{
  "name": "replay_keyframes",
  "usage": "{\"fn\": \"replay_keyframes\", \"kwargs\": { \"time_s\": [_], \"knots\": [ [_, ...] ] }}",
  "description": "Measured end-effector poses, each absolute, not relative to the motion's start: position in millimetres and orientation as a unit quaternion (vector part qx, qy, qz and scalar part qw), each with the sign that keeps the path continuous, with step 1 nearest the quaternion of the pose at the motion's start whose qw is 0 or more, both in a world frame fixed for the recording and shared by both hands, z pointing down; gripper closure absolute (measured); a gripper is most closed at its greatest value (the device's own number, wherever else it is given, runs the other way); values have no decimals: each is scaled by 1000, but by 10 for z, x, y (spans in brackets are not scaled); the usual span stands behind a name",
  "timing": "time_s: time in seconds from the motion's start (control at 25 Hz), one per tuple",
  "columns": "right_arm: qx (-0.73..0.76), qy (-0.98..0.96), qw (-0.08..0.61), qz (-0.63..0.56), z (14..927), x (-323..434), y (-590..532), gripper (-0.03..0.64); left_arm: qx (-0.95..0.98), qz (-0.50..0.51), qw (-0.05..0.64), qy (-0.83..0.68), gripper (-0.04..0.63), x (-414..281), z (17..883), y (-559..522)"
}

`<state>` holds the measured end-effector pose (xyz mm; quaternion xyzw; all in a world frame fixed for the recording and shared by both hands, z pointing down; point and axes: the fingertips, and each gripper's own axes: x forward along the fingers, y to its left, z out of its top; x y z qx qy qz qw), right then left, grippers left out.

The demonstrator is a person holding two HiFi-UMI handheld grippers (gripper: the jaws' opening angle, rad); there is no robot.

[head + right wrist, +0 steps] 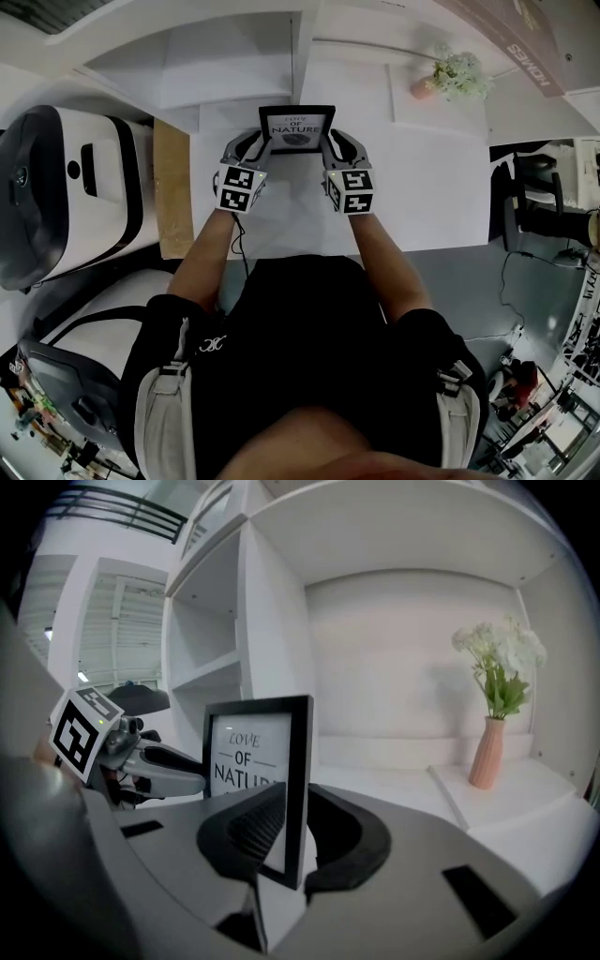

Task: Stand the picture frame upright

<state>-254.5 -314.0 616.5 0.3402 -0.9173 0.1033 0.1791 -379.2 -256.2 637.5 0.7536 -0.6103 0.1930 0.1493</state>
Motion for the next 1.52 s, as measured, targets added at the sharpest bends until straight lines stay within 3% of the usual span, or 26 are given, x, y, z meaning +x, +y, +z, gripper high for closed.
{"fn": "replay_keyframes", "kwargs": {
  "time_s": [0.32, 0.56, 1.52],
  "knots": [
    [354, -927, 111, 61, 5448, -2357, -3082, 552, 731, 147, 90, -660, 496, -3787, 5598, -2388],
    [352, -933, 69, 35, 4908, -2098, -2869, 615, 703, 110, 54, -701, 578, -3526, 4997, -2108],
    [441, -898, -4, -9, 3989, -132, -2762, 615, 734, 76, 17, -675, 578, -1751, 4091, -2050]
  ]
}}
